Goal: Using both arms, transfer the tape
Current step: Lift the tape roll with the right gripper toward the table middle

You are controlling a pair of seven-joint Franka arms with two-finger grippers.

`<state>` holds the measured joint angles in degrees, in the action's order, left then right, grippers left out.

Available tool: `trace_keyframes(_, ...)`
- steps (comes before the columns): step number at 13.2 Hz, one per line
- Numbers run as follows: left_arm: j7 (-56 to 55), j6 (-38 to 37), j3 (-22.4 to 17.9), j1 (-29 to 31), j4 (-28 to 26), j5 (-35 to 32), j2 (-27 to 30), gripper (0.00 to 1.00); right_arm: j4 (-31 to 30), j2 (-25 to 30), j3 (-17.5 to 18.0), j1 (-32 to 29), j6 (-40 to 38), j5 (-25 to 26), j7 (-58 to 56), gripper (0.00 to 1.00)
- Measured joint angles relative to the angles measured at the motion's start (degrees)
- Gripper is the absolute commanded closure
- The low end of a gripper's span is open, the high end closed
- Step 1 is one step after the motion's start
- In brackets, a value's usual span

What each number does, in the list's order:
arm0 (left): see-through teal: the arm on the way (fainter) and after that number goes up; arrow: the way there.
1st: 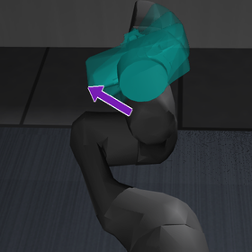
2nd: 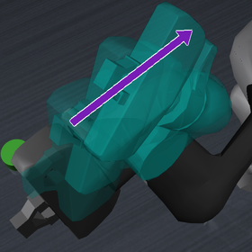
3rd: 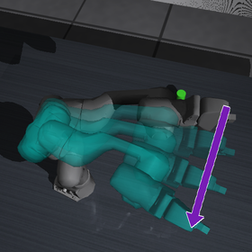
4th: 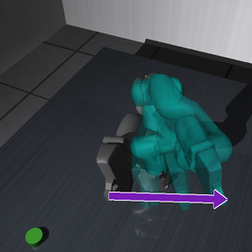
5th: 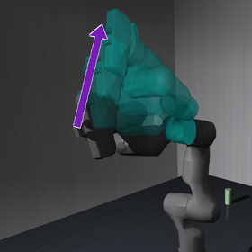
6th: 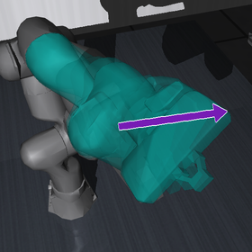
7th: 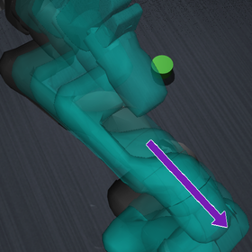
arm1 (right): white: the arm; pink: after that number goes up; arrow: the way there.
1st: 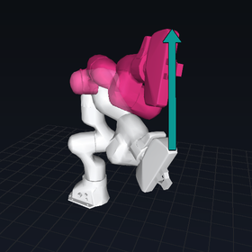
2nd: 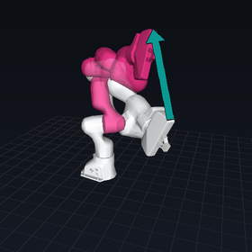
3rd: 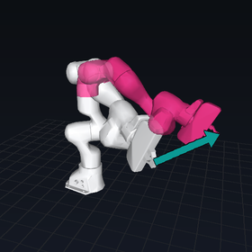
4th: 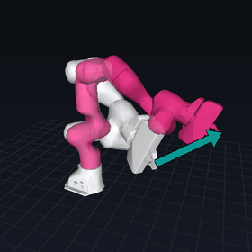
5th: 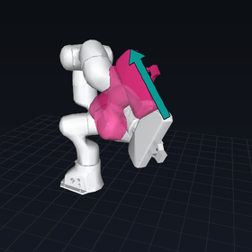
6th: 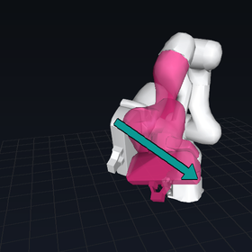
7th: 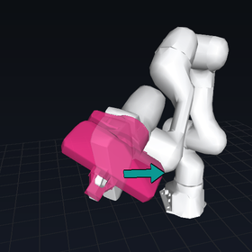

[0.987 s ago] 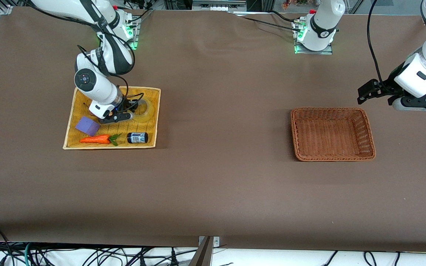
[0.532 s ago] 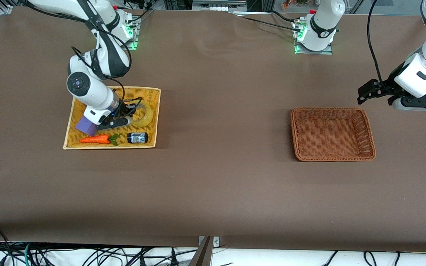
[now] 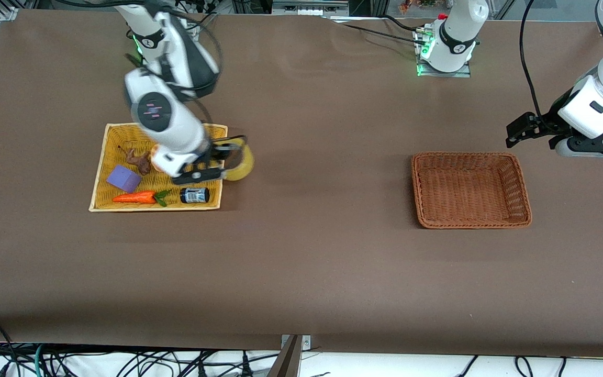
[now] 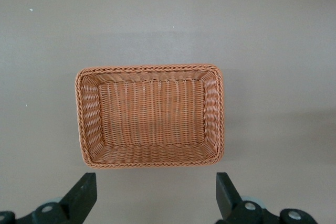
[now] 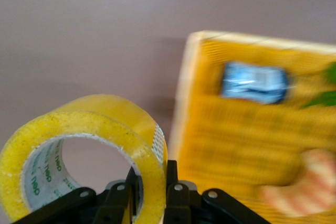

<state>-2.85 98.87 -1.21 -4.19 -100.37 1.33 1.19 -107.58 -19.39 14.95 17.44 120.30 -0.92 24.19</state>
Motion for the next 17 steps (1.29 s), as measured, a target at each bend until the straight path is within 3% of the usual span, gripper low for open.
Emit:
trace_keyframes(5,0.0,-0.01,0.01,0.0,0.01,0.0,-0.01,0.0,12.67,-13.47,0.04,14.41,1.23,0.18,22.04,1.0)
trace_keyframes(8,0.0,-0.02,0.01,0.0,0.02,0.0,-0.01,0.0,20.22,-21.24,-0.19,19.74,4.68,1.48,31.15,1.0)
trace_keyframes(11,0.0,-0.03,0.01,0.0,0.02,0.0,-0.01,0.0,22.99,-26.96,-0.29,22.31,9.85,4.58,37.2,1.0)
trace_keyframes(12,0.0,-0.03,0.01,0.0,0.02,0.0,-0.01,0.0,23.35,-27.8,-0.33,22.37,10.27,4.84,37.6,0.81)
trace_keyframes(13,0.0,-0.03,0.01,0.0,0.02,0.0,-0.01,0.0,23.59,-28.13,-0.51,22.36,10.33,4.86,37.66,0.17)
trace_keyframes(14,0.0,-0.03,0.01,0.0,0.02,0.0,-0.01,0.0,23.78,-28.13,-0.71,22.33,10.34,4.86,37.7,0.0)
trace_keyframes(17,0.0,-0.03,0.02,0.0,0.02,0.0,-0.01,0.0,25.06,-27.86,-0.85,21.94,10.28,4.86,37.75,0.0)
